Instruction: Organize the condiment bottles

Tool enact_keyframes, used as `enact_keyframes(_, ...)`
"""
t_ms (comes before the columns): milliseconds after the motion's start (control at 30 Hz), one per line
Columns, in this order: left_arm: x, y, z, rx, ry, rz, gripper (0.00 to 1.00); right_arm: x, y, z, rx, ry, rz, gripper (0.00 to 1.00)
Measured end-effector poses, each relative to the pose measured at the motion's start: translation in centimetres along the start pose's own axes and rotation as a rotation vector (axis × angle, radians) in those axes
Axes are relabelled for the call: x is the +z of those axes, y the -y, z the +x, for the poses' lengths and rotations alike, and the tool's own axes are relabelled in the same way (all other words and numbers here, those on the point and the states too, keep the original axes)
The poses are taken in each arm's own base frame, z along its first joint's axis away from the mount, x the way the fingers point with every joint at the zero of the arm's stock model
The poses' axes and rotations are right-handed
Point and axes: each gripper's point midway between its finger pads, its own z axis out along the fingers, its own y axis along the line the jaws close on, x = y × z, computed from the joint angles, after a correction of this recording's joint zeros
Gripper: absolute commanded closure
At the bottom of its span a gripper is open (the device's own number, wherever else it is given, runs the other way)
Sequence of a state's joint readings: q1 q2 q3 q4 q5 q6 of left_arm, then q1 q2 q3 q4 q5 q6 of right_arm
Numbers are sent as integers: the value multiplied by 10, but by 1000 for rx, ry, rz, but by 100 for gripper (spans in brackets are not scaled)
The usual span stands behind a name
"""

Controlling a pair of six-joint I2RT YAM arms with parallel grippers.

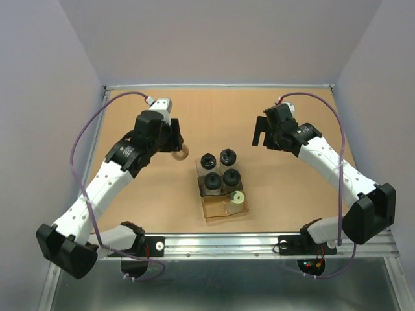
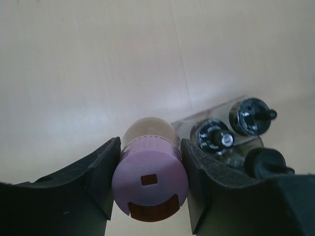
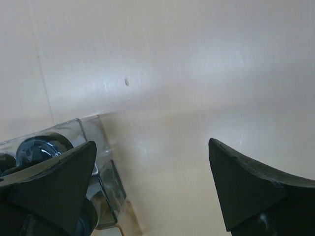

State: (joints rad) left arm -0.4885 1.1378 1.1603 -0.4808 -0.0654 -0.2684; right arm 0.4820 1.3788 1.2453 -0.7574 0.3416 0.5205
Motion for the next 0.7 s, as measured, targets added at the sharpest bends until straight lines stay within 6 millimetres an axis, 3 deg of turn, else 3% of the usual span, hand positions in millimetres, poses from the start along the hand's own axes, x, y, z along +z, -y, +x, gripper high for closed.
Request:
enact_keyframes(100, -23, 16, 26, -42, -25, 45, 100, 8, 0, 0, 17, 6, -9, 0)
enact_keyframes(233, -62, 53, 60, -111, -62, 169, 100, 17, 1, 12, 22, -14, -16, 0)
enact_keyframes(367, -82, 79, 81, -169, -102, 234, 100, 22, 5, 26, 18, -37, -13, 0)
enact_keyframes(567, -93, 110, 114, -169, -189, 261, 100, 13, 8, 26, 29, -12, -30, 0)
enact_keyframes(700, -87, 125, 137, -138, -235, 235, 100, 4, 10, 23, 46, 20, -49, 0)
